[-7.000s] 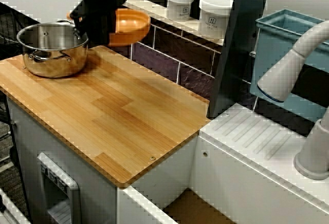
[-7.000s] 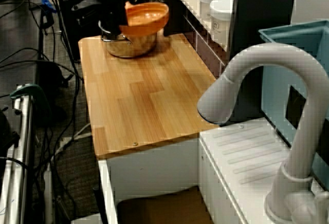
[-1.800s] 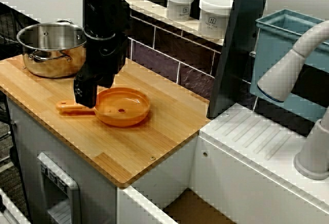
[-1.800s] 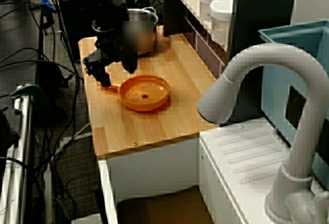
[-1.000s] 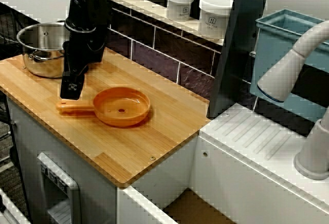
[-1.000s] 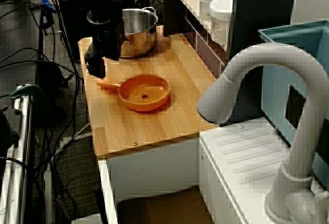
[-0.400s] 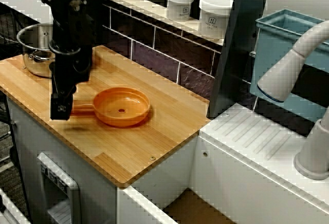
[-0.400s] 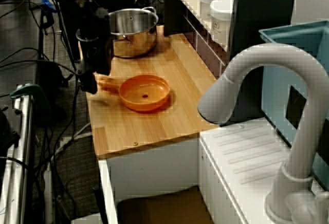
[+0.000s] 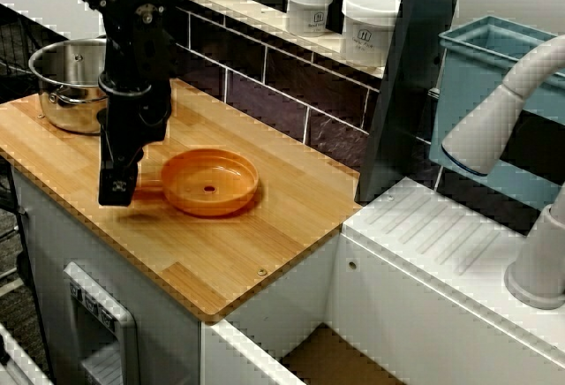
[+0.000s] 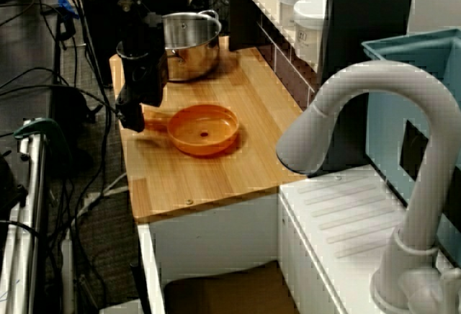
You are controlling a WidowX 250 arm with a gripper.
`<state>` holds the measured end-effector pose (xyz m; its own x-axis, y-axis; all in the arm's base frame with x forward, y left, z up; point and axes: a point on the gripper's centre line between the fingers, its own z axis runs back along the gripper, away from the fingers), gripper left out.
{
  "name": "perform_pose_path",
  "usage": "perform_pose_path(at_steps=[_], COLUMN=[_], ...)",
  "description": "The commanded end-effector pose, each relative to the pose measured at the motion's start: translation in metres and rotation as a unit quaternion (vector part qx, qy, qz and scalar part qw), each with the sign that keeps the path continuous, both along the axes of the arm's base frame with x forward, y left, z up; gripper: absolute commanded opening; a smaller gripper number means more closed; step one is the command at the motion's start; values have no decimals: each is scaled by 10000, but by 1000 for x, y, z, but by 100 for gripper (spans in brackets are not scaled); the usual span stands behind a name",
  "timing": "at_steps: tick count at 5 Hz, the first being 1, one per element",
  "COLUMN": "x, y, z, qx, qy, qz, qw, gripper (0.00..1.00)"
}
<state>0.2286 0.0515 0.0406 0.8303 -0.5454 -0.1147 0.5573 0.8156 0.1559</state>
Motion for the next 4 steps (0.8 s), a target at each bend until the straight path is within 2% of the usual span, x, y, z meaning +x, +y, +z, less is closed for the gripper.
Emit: perform_pose_path(at_steps=[1,4], x=[1,9], y=[12,11], z=[8,3], qx=[-11,12], qy=[-132,-97], qz=[-22,47], qw=[9999,9999], gripper=[100,100])
